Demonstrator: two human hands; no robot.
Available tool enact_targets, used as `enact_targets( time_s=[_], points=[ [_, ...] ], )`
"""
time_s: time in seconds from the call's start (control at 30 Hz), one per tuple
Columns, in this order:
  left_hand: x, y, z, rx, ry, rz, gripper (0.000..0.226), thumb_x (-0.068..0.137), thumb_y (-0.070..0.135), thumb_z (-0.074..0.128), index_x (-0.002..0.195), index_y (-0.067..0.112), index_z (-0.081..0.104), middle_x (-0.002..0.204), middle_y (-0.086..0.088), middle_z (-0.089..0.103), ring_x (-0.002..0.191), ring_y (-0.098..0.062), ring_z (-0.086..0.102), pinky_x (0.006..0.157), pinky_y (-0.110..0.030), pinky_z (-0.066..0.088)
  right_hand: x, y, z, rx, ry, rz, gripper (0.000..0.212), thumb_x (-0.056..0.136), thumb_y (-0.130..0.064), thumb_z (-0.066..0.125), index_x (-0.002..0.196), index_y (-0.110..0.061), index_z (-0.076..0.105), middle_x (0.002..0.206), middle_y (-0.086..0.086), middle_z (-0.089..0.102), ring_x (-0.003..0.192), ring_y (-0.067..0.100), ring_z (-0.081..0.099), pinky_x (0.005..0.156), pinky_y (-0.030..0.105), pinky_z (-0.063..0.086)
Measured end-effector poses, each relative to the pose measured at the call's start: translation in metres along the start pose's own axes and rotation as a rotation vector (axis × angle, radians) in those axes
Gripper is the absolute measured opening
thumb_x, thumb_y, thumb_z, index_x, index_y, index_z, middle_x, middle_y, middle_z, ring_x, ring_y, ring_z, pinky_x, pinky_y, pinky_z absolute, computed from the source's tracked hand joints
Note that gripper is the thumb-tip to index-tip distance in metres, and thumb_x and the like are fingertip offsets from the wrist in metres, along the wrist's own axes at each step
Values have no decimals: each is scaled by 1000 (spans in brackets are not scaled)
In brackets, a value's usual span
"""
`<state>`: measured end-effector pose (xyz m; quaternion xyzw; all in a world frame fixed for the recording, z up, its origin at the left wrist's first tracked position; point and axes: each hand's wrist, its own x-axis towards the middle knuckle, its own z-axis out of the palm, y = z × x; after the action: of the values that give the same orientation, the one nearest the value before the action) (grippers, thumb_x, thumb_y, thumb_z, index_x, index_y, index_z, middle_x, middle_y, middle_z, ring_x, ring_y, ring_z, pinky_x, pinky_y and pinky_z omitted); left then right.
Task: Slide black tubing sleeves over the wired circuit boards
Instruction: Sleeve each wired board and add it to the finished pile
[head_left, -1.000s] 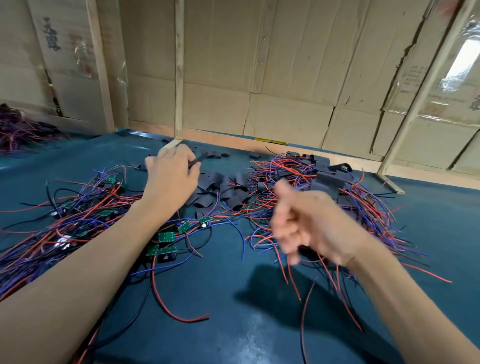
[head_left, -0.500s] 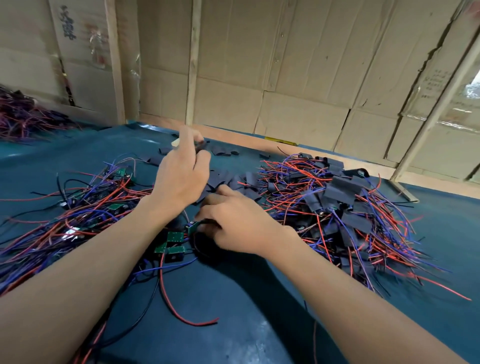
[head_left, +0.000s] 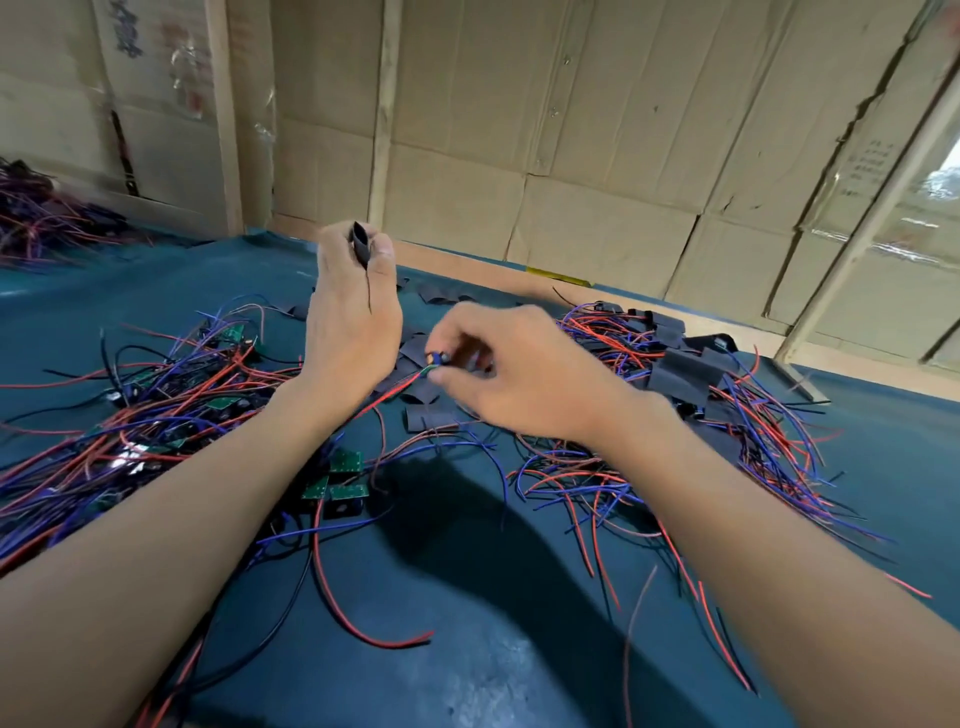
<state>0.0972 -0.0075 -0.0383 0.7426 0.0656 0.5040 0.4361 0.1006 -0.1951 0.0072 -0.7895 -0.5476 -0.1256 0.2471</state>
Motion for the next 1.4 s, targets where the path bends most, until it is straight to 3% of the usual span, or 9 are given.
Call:
enact_targets(
  time_s=[0.13, 0.2, 0.3, 0.4, 0.5, 0.6, 0.77, 0.9, 1.4],
  points=[
    [0, -2, 3, -104, -36, -50, 25, 103, 50, 31, 105, 24, 30, 85, 16, 51, 74, -22, 56, 77, -48, 50, -2, 10, -22, 8, 134, 56, 9, 87, -17, 73, 95, -16, 68, 85, -7, 69, 78, 5, 62, 75, 20, 48],
    [-1, -5, 5, -122, -69, -63, 21, 100, 52, 35, 99, 31, 32, 70, 19, 53, 61, -12, 51, 66, -43, 42, -4, 15, -30, 197, 263, 148, 10, 88, -13, 72, 95, -18, 68, 84, -7, 69, 76, 4, 63, 77, 24, 50],
    [1, -9, 6, -253, -179, -147, 17, 92, 53, 42, 79, 42, 39, 52, 10, 40, 46, -16, 33, 54, -43, 29, -12, 23, -37, 595, 484, 272, 14, 92, -2, 67, 97, -15, 64, 85, 6, 71, 72, 15, 67, 70, 30, 55],
    [0, -12, 7, -277, -315, -137, 15, 90, 48, 43, 80, 38, 38, 60, 2, 30, 52, -20, 24, 49, -50, 30, -29, 24, -35, 984, 632, 373, 17, 99, 0, 57, 114, -8, 62, 90, 12, 72, 73, 23, 69, 66, 31, 57],
    [-7, -10, 11, -142, -509, -104, 22, 93, 62, 39, 91, 41, 37, 70, -7, 39, 58, -21, 37, 58, -60, 44, -49, 25, -34, 1308, 696, 435, 18, 102, -2, 51, 118, -4, 59, 95, 12, 71, 80, 25, 71, 74, 35, 60],
    [-18, -1, 11, 30, -729, 57, 45, 90, 75, 32, 115, 37, 33, 93, 4, 52, 78, -8, 51, 78, -46, 47, -69, 28, -37, 1490, 669, 452, 12, 103, -8, 49, 106, -8, 60, 96, 7, 68, 84, 22, 72, 75, 33, 60],
    [-30, 30, 10, 160, -837, 410, 48, 95, 53, 53, 133, 23, 54, 114, 5, 52, 110, -14, 43, 100, -28, 34, -96, 32, -37, 1510, 742, 392, 19, 105, -18, 46, 121, -9, 52, 107, 1, 69, 84, 20, 70, 78, 35, 59],
    [-40, 40, 7, 85, -956, 414, 50, 87, 49, 63, 134, 31, 57, 113, 30, 56, 107, 11, 52, 93, -8, 37, -107, 31, -41, 1482, 803, 293, 13, 107, -17, 43, 108, -16, 55, 115, 0, 73, 94, 18, 73, 83, 32, 58],
    [-44, 40, 9, 26, -1029, 361, 40, 90, 39, 71, 127, 33, 57, 124, 20, 66, 117, 9, 58, 108, -18, 39, -97, 17, -60, 1734, 1024, 220, 14, 101, 6, 43, 107, 7, 56, 108, 24, 70, 104, 32, 72, 82, 38, 61]
  ],
)
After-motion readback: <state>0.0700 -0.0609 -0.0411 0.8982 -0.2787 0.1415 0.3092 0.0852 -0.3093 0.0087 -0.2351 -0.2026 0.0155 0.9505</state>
